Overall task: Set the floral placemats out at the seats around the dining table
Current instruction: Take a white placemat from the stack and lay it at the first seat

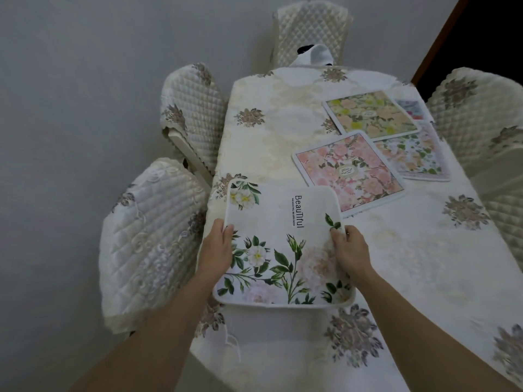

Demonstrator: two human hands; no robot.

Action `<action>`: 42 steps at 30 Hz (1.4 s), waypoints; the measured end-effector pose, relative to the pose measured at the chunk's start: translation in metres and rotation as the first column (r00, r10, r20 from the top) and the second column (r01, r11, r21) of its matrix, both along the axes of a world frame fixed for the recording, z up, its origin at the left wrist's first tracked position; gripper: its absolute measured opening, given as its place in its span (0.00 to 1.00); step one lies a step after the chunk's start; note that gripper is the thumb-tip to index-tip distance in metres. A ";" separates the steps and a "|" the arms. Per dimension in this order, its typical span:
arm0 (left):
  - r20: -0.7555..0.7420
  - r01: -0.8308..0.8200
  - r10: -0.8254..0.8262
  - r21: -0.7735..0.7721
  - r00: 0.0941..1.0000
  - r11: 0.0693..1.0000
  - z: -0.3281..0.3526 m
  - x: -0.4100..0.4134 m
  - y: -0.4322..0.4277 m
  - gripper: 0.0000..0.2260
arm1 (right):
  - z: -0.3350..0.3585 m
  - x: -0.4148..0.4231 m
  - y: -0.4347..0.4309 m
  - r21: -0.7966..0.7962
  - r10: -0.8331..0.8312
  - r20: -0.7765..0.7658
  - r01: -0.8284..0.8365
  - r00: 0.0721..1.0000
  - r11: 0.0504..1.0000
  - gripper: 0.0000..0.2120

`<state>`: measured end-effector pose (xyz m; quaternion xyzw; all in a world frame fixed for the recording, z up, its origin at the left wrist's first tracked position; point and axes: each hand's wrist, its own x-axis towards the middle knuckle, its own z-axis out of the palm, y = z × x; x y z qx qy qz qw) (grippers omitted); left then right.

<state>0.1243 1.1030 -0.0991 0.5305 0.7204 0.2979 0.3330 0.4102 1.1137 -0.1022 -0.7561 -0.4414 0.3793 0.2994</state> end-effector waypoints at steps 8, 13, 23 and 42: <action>0.074 -0.065 0.072 -0.093 0.995 0.994 -0.029 -0.033 0.018 0.09 | -0.032 -0.036 0.011 -0.092 0.033 -0.014 -0.034 0.999 0.995 0.12; 0.103 -0.097 0.118 -0.187 0.988 0.978 -0.053 -0.045 0.033 0.09 | -0.047 -0.045 0.023 -0.152 0.056 0.046 -0.048 0.997 0.987 0.11; 0.102 -0.108 0.141 -0.283 0.985 0.953 -0.071 -0.055 0.046 0.10 | -0.066 -0.042 0.031 -0.211 0.006 0.102 0.016 0.995 0.977 0.13; -0.018 -0.197 0.199 -0.270 0.980 0.943 -0.079 -0.065 0.033 0.07 | -0.066 -0.048 0.022 -0.257 0.052 0.099 -0.025 0.994 0.966 0.13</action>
